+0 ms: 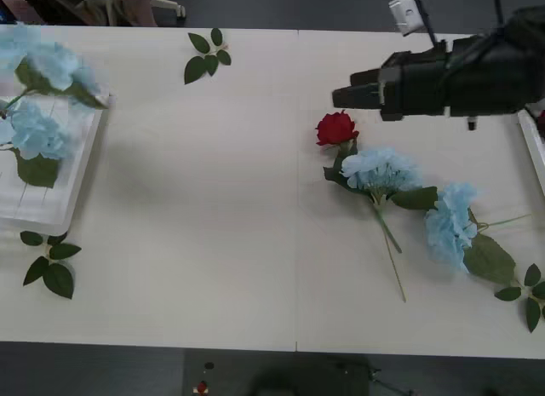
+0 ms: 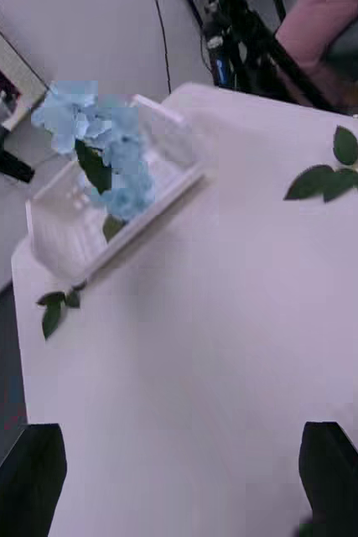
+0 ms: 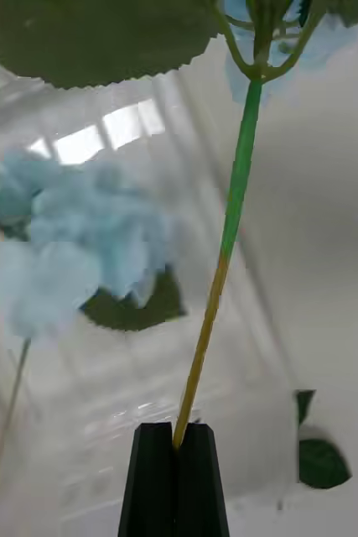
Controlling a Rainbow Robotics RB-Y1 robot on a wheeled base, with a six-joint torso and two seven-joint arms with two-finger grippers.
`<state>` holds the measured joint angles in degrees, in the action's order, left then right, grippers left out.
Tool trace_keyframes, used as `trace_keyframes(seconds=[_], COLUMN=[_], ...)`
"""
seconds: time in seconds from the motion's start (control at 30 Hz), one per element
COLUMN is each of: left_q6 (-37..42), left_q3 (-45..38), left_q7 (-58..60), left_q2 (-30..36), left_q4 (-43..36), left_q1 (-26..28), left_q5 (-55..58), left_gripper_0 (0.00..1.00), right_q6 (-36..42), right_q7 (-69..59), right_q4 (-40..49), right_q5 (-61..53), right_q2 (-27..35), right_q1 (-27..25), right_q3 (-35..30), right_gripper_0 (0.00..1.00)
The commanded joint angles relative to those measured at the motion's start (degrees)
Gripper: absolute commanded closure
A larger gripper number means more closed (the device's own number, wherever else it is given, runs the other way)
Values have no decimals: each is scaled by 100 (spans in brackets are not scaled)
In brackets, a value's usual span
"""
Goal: Put the red flowers into the right box and the blue flowers into the left box
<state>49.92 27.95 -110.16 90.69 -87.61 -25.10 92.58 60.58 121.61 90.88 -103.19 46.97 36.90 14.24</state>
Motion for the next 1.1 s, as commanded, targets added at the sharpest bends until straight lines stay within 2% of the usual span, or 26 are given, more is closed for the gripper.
trace_keyframes(seconds=[0.03, 0.1, 0.23, 0.27, 0.3, 0.37, 0.4, 0.53, 0.63, 0.8, 0.9, 1.0, 1.1], left_q6=[35, -35, -466, -518, -510, -527, -571, -668, -659, -360, 220, 985, 1327], left_q3=[-105, -105, -105, -105, -105, -105, -105, -149, -264, -475, -1090, -1740, -1951], left_q7=[-489, -796, -1095, -1104, -1104, -1104, -1104, -1122, -1148, -1166, -1236, -1324, -1500], left_q2=[-280, -491, -728, -763, -772, -763, -763, -746, -631, -227, -157, -350, -1001], left_q4=[816, 1264, 1668, 1712, 1721, 1712, 1677, 1624, 1352, 824, 578, 490, 446], left_q1=[-56, -117, -117, -117, -117, -126, -135, -135, -126, -126, -126, -117, -126], left_q5=[-320, -601, -1023, -1119, -1190, -1234, -1242, -1216, -1119, -284, 366, 1342, 2563], left_gripper_0=[100, 100, 99, 90, 74, 57, 52, 40, 24, 21, 21, 21, 21], right_q6=[1070, 1747, 2239, 2336, 2406, 2424, 2415, 2213, 1949, 1896, 1835, 1650, 1263], right_q7=[619, 1058, 1744, 2069, 2403, 2904, 3273, 3339, 3339, 3339, 3339, 3339, 3339], right_q4=[-35, -97, -106, -106, -106, -106, -114, -158, -237, -545, -914, -1116, -1134], right_q5=[563, 959, 1627, 1881, 2110, 2409, 2593, 2892, 2831, 2787, 2831, 2769, 2620], right_q2=[383, 488, 831, 928, 1033, 1218, 1358, 1675, 2000, 2281, 2422, 2606, 2844], right_q1=[98, 98, 98, 98, 54, -7, -78, -359, -658, -763, -772, -798, -913], right_q3=[-792, -1020, -1002, -976, -915, -783, -721, -660, -651, -651, -642, -510, -247], right_gripper_0=[19, 19, 19, 19, 19, 19, 19, 19, 19, 19, 19, 19, 19])
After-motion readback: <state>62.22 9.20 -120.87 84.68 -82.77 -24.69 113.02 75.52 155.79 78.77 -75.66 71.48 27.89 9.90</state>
